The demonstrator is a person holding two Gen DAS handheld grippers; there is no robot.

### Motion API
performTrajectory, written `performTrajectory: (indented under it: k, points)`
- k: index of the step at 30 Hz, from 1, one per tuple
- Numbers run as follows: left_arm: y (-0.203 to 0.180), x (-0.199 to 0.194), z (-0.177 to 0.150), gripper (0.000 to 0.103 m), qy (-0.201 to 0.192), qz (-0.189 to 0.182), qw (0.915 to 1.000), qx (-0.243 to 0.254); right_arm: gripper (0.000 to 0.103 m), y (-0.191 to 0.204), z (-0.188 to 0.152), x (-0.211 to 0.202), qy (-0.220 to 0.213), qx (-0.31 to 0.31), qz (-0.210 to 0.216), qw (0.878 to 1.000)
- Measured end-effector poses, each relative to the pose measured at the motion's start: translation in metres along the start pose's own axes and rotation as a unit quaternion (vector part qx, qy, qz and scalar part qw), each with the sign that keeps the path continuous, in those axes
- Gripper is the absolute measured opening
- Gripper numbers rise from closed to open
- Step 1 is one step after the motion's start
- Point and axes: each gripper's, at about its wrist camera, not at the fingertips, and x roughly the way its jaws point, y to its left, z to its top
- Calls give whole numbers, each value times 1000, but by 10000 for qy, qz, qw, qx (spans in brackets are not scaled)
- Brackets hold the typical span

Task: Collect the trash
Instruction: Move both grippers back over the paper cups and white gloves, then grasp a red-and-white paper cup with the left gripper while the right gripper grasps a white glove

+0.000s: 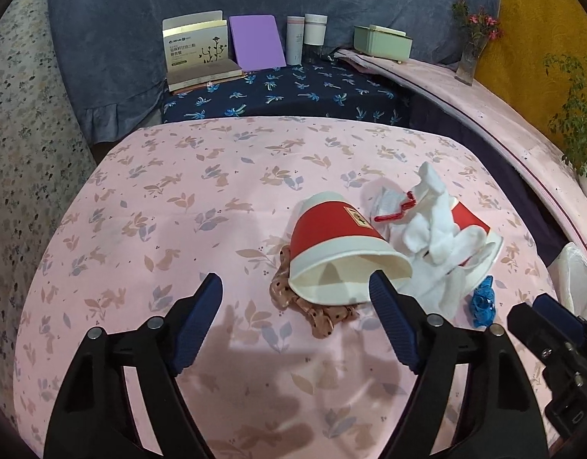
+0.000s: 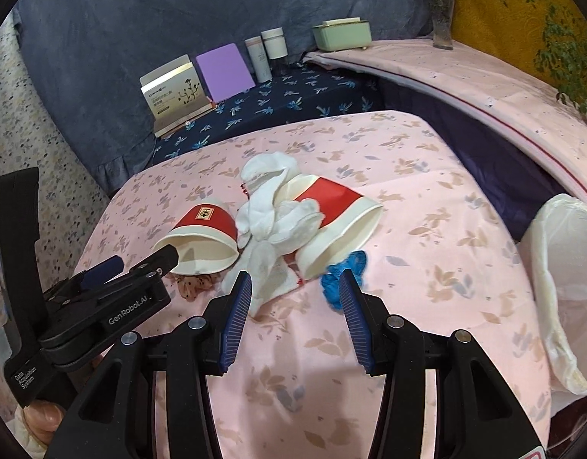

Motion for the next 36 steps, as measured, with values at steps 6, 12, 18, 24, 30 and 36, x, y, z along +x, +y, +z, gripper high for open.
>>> performTrajectory:
  k: [6,12,18,24,30,36]
  points:
    - [2,19,6,54,148,-123,9998,83,47,12,3,27,184,-41,92,9998]
    - [5,30,5,17,297,-272,9991,99,47,20,1,44,310,-96,128,9994]
    - [5,27,3,8,231,-294,9992,116,43,21,-5,56,495,-51,191,9986]
    - [4,14,4,7,117,-285,9995,118,9,22,-7,52,515,-93,317,9981]
    - [-1,-12,6,7,-74,-300,9995,90,7,20,-2,15,144,-122,403,9990]
    - [-16,-46,9,7,-333,-414,9985,124,7,10,6,-29,-262,-73,409,9988]
